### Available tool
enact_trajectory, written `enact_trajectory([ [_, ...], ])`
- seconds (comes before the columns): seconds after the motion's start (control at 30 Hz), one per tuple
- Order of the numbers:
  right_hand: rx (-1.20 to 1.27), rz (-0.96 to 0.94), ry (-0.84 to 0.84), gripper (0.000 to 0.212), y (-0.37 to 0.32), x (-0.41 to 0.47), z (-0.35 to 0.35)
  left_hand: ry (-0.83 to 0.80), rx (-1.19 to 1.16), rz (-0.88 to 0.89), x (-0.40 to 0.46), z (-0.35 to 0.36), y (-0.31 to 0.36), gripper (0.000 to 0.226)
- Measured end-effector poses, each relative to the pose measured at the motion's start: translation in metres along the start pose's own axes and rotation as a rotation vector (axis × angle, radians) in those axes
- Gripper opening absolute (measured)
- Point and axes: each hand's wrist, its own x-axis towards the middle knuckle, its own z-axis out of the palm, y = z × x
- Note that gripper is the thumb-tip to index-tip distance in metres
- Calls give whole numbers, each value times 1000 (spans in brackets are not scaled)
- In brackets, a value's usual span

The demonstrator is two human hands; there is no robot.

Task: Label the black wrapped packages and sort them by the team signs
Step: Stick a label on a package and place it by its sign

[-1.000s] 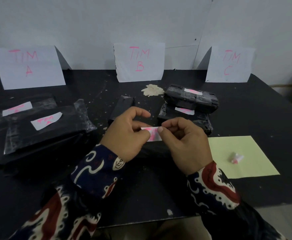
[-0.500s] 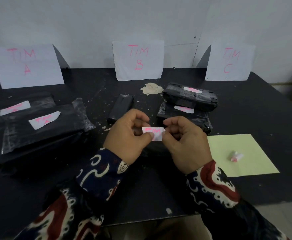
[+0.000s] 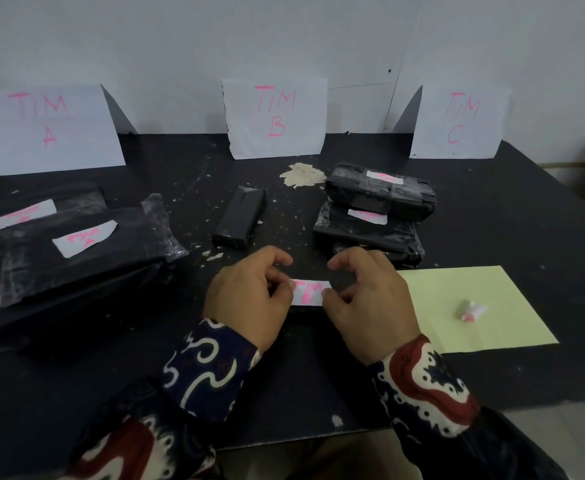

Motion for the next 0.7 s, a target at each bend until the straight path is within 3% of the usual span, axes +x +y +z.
enact_trajectory([
  [0.23,-230,-29,-15,12,-10,-3,2,14,260,131,-2,4,-6,26],
  [0.37,-365,-45,5,12,-6,-8,4,5,291,284,-2,7,-18,14],
  [0.43,-441,-76,7,18,0,-11,8,-11,315,339,-2,6,-26,17],
  [0.53,-555,-120,18,27,12,-20,14,-76,354,365,-2,1,-36,40],
  [0.7,-663,-93,85,42,19,-31,9,-78,412,398,-7,-6,-49,43],
])
